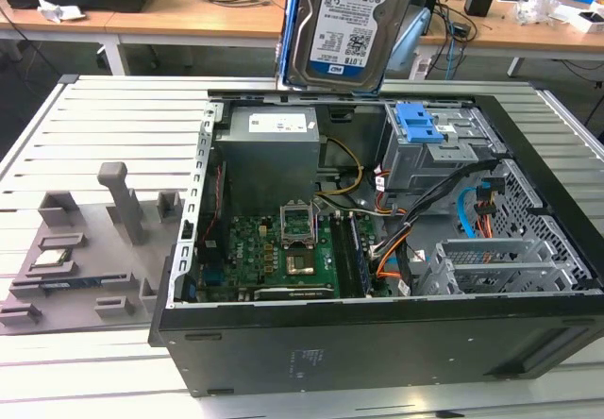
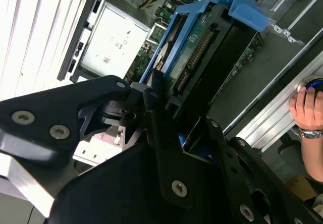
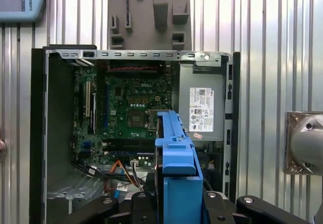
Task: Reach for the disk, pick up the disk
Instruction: 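Pick up the disk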
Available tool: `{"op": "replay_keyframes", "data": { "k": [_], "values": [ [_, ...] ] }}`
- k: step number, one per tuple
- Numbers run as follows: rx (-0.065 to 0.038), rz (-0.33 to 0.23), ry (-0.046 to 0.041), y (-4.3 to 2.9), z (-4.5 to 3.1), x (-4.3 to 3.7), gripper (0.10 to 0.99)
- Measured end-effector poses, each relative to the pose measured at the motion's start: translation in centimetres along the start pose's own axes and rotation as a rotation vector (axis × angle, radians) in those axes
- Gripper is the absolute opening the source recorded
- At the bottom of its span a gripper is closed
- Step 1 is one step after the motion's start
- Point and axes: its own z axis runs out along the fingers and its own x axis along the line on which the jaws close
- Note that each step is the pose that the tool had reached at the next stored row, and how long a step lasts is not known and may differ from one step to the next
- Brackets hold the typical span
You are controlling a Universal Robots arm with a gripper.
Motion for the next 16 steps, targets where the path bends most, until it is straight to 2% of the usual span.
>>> {"op": "replay_keyframes", "data": {
  "k": [5, 16],
  "values": [
    [0.0, 0.0, 0.0001, 0.02, 0.09, 1.5, 0.361],
    [0.0, 0.0, 0.0, 0.04, 0.21, 3.19, 0.361]
  ]
}}
